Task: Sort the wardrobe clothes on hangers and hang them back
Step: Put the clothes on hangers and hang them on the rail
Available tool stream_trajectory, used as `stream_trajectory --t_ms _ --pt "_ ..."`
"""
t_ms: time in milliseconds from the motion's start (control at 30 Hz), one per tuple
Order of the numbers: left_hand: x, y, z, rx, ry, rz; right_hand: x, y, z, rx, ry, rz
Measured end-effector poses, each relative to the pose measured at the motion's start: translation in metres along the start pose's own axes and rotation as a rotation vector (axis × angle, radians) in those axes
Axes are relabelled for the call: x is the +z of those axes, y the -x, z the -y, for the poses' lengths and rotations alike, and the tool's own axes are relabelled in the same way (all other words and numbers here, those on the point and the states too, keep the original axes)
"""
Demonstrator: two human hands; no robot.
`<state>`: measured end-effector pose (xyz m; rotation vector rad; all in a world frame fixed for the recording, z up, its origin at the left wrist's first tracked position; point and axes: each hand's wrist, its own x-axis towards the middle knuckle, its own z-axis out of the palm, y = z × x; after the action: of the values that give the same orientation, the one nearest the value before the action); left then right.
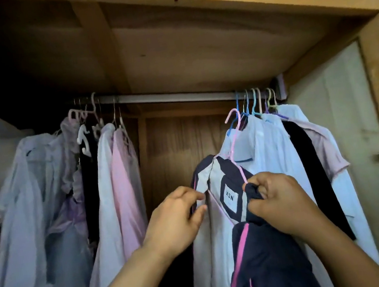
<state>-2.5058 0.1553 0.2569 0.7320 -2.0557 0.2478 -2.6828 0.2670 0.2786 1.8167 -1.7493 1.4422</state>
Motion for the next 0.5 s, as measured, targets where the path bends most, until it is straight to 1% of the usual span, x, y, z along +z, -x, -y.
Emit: stream_trajectory --t_ms 100,267,433,500 --pt "0.011 -0.032 0.005 0.025 0.019 -0.009 0.004 -0.048 0.003 -0.004 0.069 -0.003" --pt "0.027 -0.089 0.016 0.036 0.069 -0.088 -0.003 -0.124 0.01 -0.024 0.136 -0.029" --pt "0.041 -0.138 0.028 -0.006 0.163 -0.11 -0.023 -0.19 0.012 0.003 0.185 -0.074" --pt "0.048 -0.152 0.032 -0.001 0.187 -0.111 -0.031 -0.212 0.01 0.005 0.255 -0.086"
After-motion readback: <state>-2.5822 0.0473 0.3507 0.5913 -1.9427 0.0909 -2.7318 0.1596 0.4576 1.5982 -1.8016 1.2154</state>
